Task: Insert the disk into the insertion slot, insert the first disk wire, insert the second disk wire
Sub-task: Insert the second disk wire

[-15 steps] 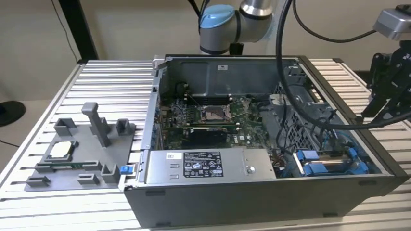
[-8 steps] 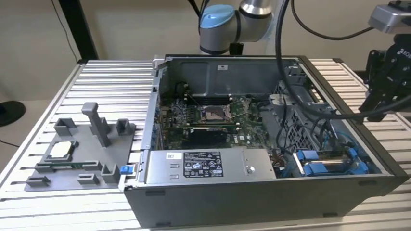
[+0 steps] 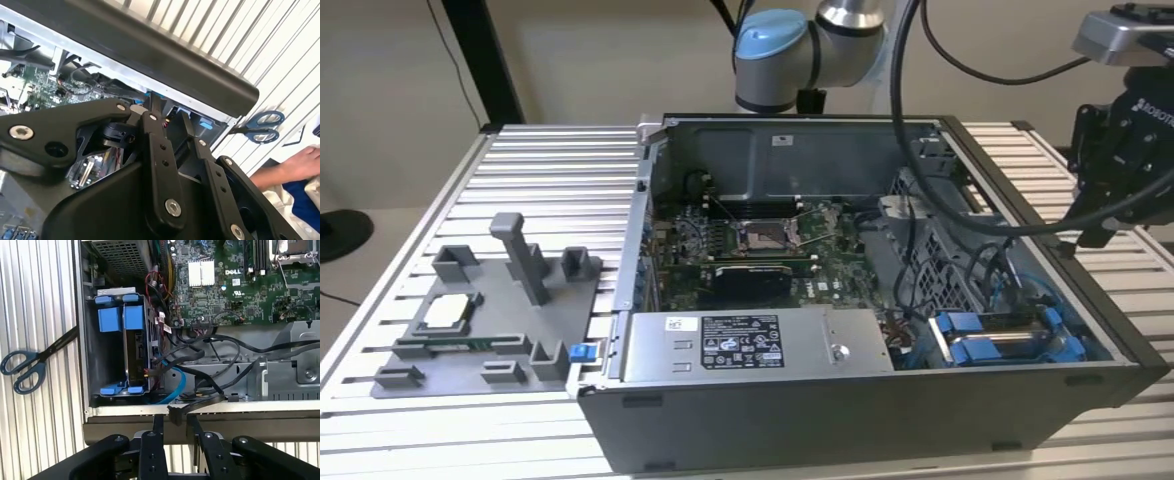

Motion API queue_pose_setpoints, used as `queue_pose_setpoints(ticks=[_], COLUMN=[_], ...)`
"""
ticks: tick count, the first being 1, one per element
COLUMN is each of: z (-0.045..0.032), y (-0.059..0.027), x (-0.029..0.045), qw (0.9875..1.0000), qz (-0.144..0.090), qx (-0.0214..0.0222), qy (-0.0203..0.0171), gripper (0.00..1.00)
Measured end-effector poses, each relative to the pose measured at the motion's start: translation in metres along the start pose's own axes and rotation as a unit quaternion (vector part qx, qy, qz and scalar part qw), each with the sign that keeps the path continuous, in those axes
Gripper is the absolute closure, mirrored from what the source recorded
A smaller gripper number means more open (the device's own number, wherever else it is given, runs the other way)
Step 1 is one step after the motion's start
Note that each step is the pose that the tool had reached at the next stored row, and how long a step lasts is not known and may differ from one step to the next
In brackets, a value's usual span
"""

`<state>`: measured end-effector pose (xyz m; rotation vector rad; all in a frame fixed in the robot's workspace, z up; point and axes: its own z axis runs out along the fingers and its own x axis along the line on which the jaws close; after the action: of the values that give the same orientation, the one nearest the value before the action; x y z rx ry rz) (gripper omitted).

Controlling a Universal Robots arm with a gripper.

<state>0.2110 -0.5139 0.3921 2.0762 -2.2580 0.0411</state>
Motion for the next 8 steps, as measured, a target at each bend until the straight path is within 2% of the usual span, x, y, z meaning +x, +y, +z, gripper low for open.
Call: queue_pose_setpoints(ticks=[5,8], z=[0.0043,0.0074], y=[-0.0009,-0.0015], x=[-0.0023,-0.0043], qw=[1.0,0.9999], qz=[0.0,0.0], qx=[-0.0017,-0.0032], qy=[0.0091,0.012], gripper=[0.0,0.0])
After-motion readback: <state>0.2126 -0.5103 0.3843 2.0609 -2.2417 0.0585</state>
